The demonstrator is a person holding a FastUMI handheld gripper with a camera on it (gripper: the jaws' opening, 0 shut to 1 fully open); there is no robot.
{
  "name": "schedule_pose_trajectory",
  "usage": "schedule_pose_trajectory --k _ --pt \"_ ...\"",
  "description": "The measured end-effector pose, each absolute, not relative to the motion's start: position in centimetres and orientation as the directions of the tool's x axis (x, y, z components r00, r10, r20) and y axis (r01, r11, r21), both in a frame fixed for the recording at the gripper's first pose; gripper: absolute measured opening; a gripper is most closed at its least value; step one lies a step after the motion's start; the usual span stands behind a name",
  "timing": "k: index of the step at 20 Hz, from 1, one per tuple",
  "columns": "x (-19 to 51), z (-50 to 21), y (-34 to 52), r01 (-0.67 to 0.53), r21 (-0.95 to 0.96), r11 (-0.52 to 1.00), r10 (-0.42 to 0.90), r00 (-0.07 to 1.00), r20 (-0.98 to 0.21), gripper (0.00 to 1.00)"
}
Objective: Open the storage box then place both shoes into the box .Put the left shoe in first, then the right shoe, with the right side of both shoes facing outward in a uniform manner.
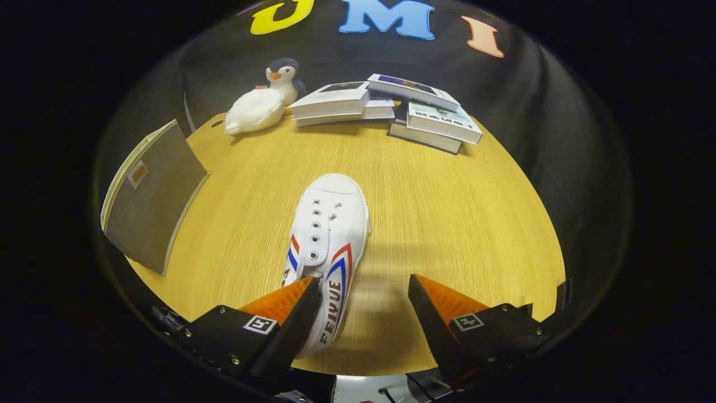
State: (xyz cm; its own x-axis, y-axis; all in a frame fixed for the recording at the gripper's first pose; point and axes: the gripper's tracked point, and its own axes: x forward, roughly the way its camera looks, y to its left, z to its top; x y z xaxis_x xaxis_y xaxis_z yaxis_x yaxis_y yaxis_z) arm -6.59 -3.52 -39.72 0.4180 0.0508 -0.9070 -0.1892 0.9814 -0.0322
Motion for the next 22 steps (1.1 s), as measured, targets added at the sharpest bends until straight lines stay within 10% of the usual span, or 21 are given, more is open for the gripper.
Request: schedule_pose_trajectory --k 8,11,13,22 --pt "-6.9 -41.5 -1.7 -0.16 0.039 0.986 0.094 0.35 -0.932 0.46" --pt "-6.9 -42.0 -2.1 -0.149 -0.001 0.989 0.047 0.32 -0.946 0.46" --pt "-6.8 -41.9 -2.6 -0.068 0.013 0.998 0.035 0.34 -0.94 0.03" --pt "-5.9 -38.7 -1.1 0.074 0.14 0.987 0.101 0.386 -0.917 0.0"
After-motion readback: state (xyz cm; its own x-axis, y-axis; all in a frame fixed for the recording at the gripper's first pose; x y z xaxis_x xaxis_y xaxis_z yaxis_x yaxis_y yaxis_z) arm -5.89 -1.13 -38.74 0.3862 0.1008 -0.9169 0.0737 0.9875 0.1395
